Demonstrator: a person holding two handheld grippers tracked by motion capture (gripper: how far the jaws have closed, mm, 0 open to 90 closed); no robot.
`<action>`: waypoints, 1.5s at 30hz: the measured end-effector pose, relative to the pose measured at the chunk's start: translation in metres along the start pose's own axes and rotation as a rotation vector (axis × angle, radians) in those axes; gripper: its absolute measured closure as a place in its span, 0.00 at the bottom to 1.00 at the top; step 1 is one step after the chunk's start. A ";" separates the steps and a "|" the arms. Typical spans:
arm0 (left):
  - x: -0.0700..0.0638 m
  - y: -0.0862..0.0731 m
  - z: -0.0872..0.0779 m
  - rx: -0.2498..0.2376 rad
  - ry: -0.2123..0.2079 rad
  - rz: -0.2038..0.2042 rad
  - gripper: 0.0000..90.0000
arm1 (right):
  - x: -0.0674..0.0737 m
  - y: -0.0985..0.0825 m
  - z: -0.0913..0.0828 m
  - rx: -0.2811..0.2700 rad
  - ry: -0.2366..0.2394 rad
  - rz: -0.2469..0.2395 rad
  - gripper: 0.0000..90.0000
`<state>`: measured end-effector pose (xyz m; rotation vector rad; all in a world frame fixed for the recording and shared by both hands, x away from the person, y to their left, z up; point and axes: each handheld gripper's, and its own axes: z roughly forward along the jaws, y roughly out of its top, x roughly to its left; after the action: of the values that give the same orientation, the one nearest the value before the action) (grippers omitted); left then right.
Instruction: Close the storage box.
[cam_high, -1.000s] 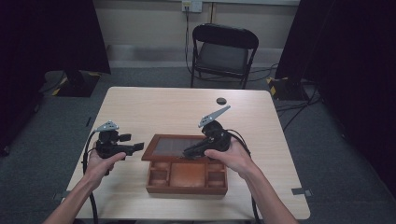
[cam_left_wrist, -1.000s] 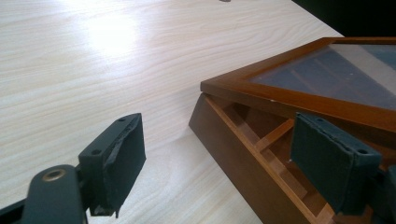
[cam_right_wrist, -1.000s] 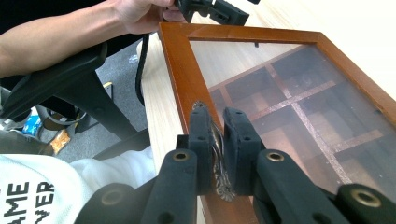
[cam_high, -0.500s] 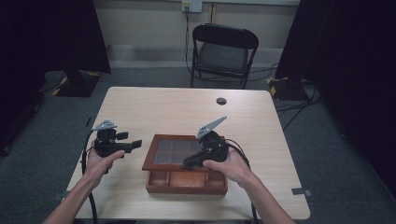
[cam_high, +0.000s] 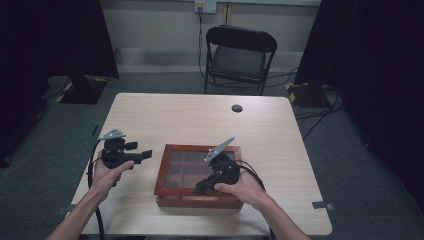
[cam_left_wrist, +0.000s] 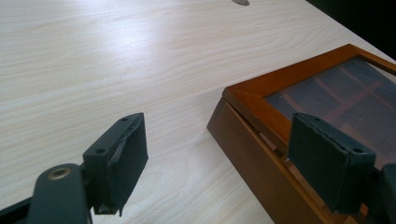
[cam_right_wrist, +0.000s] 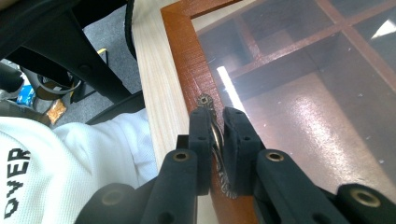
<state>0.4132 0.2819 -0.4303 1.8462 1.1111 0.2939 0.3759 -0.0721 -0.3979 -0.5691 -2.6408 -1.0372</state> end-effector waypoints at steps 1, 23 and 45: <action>0.000 0.000 0.000 0.001 0.001 -0.001 0.22 | -0.001 -0.001 0.002 0.002 0.003 0.002 0.92; 0.001 -0.001 0.003 0.034 0.014 -0.002 0.23 | -0.009 -0.014 0.022 0.034 0.003 0.049 0.82; -0.012 -0.001 0.004 0.107 0.027 0.078 0.23 | -0.050 -0.069 -0.078 -0.298 -0.388 0.326 0.25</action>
<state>0.4082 0.2698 -0.4299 1.9883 1.0935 0.3102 0.3966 -0.1856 -0.4018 -1.3367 -2.5784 -1.3300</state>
